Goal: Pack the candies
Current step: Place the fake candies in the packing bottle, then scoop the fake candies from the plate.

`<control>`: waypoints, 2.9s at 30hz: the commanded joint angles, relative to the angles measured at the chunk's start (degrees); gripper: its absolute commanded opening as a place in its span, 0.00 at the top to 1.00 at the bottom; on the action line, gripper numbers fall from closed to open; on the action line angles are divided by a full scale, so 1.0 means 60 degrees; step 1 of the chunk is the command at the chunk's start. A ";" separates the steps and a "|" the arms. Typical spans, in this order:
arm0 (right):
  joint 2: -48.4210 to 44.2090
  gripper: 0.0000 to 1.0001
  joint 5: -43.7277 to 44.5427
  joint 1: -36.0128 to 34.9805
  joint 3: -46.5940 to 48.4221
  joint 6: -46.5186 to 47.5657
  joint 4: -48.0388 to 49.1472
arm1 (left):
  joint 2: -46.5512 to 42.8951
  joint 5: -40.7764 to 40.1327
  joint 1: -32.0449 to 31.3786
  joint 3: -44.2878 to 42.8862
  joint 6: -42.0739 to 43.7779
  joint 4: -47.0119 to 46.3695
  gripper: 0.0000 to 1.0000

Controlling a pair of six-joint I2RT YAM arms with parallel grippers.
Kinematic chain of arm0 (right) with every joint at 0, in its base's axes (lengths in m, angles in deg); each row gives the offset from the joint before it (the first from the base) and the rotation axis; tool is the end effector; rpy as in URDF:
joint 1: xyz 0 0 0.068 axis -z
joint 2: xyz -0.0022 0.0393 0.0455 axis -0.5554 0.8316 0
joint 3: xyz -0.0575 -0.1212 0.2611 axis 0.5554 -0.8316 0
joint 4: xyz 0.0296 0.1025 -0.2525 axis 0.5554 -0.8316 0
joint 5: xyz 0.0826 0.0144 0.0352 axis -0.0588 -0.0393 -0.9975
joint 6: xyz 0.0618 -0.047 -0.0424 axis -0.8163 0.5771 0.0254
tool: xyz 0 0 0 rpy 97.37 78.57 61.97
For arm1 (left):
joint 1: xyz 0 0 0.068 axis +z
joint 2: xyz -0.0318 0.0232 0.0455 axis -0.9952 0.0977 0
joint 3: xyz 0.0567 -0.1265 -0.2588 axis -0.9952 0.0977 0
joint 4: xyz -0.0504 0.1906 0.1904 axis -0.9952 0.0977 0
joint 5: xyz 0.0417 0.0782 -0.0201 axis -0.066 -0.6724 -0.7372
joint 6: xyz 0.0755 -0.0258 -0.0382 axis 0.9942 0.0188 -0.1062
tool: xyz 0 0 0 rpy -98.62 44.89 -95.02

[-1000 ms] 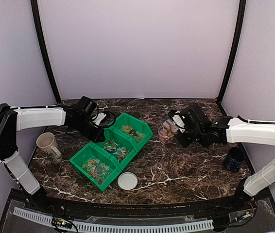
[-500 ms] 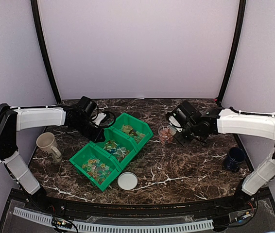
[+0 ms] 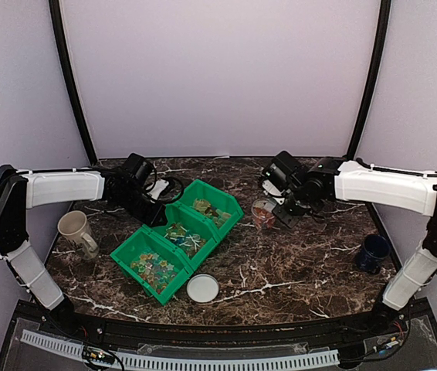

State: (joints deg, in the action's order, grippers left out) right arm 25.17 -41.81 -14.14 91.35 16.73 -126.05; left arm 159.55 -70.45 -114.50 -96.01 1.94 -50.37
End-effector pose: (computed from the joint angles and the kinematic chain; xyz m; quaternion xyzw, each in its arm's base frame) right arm 0.2642 0.2385 0.2421 -0.3483 0.8823 -0.1240 0.2914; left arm 0.3219 -0.2032 0.1925 0.2676 0.9134 -0.1624 0.2601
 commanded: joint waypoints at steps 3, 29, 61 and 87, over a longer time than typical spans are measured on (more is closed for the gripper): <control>0.0200 1.00 0.0135 0.0084 0.0497 0.0069 -0.0656 | -0.0717 0.0560 0.0024 -0.0259 -0.0149 -0.0522 1.00; -0.0243 1.00 -0.0415 -0.0789 0.1504 0.1533 -0.0101 | -0.0637 0.1062 0.0030 -0.0325 -0.0051 -0.0472 1.00; -0.1517 1.00 0.2840 -0.2040 0.1681 0.1891 0.4000 | -0.2482 0.4367 0.0803 0.1836 -0.1819 -0.5082 1.00; 0.0303 1.00 0.1324 -0.2347 0.3482 0.2575 -0.0015 | -0.1284 0.2402 0.1001 0.0773 -0.1078 -0.2432 1.00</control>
State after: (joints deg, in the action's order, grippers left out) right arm 21.11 -33.46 -27.08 107.64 30.61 -116.38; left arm 152.65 -54.85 -108.01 -87.64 -5.66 -66.28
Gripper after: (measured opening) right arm 0.084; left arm 0.096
